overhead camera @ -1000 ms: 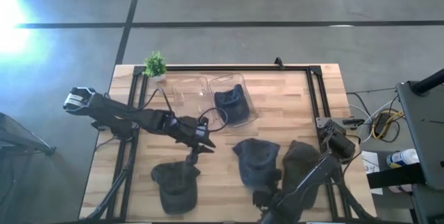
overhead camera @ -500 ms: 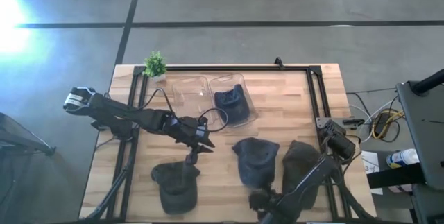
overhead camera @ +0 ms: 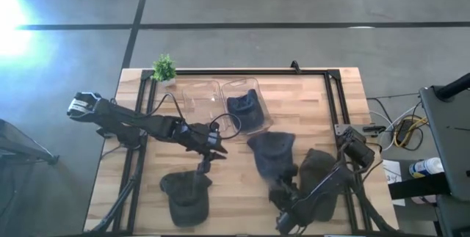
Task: Pick & Place hat
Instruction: Put the blue cap into the right transparent bin
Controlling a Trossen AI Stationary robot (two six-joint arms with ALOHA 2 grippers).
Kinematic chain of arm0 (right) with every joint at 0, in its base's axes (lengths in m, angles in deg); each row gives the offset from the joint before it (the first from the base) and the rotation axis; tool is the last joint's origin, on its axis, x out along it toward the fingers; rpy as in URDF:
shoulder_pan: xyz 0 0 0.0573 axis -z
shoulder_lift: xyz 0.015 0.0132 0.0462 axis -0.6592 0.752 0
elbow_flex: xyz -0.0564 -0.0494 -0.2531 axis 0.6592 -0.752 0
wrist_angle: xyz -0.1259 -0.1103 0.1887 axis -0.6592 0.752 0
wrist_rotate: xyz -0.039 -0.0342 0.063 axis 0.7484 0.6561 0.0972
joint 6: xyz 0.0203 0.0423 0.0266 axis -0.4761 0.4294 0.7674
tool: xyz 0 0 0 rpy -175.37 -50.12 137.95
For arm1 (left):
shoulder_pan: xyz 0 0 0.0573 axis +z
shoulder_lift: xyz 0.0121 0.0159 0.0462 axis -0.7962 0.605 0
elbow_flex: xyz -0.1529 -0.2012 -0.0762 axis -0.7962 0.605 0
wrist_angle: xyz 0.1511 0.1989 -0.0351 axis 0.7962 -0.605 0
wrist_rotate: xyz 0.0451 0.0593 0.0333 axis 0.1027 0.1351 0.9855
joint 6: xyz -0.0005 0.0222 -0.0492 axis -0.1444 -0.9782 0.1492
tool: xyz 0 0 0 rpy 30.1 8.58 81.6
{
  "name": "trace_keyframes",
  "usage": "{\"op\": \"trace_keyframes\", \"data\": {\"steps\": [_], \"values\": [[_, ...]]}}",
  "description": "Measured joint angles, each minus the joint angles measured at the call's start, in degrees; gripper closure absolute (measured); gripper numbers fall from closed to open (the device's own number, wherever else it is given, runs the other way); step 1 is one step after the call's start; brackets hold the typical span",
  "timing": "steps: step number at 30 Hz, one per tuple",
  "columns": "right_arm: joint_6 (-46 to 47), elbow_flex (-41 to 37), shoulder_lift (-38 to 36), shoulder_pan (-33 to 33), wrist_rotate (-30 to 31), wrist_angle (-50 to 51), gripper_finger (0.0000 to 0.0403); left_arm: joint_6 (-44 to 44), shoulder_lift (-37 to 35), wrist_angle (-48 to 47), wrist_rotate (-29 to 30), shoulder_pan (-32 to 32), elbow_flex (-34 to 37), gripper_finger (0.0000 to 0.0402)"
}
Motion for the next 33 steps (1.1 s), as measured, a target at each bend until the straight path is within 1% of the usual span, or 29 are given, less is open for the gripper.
{"op": "trace_keyframes", "data": {"steps": [2, 6, 9, 11, 13, 17, 18, 21, 23, 24, 26, 28, 30, 31, 33], "values": [[1.07, -2.18, 0.0, 0.61, 1.36, -1.87, 0.023, -0.14, 0.0, 0.0, 0.82, 0.0, 0.0, 0.0312], [2.23, -6.26, -0.51, 2.19, 2.02, -6.46, 0.023, -0.06, -0.02, 0.01, 2.75, -0.01, 0.0, 0.0312], [1.92, -6.55, -0.48, 3.2, 3.43, -6.53, 0.0236, 0.05, -0.02, 0.0, 4.15, -0.09, 0.0, 0.0312], [1.12, -5.49, -0.49, 3.91, 4.12, -5.06, 0.0254, 0.77, -0.02, 0.01, 4.75, -0.15, 0.0, 0.0312], [0.02, -3.7, -0.34, 4.55, 3.98, -2.63, 0.0284, 1.46, -0.02, 0.02, 5.04, -0.17, 0.0, 0.0312], [-2.55, 1.42, -0.72, 4.72, 5.18, 2.83, 0.0368, 3.49, -0.02, 0.02, 5.11, -0.17, 0.0, 0.0312], [-2.64, 3.11, -0.76, 4.57, 5.35, 5.24, 0.0379, 3.83, -0.02, 0.0, 5.11, -0.17, 0.0, 0.0312], [-0.09, 9.17, -0.76, 3.91, 5.17, 14.52, 0.0386, 4.43, -0.04, -0.93, 5.53, -0.52, -0.58, 0.0312], [1.35, 13.95, -0.78, 3.36, 4.99, 21.93, 0.039, 4.46, -0.04, -3.35, 7.19, -1.09, -1.99, 0.0312], [1.16, 15.86, -1.36, 3.15, 5.23, 22.26, 0.039, 4.52, -0.06, -5.53, 8.29, -1.3, -3.08, 0.0312], [-4.23, 17.92, -4.29, 2.63, 5.45, 20.08, 0.039, 4.92, -0.17, -10.26, 10.33, -1.73, -5.68, 0.0312], [-5.16, 21.7, -6.65, 2.58, 7.46, 21.22, 0.039, 6.65, -0.36, -14.74, 12.26, -1.94, -8.46, 0.0312], [-6.52, 23.75, -9.23, 2.99, 10.86, 21.94, 0.039, 9.11, -0.6, -19.07, 14.12, -1.99, -11.28, 0.0312], [-8.35, 24.26, -10.66, 3.32, 13.4, 21.4, 0.039, 10.19, -0.88, -20.67, 15.17, -1.99, -12.55, 0.0312], [-11.45, 25.9, -12.55, 4.77, 20.94, 21.72, 0.039, 11.37, -1.36, -23.05, 17.84, -2.15, -14.54, 0.0312]]}}
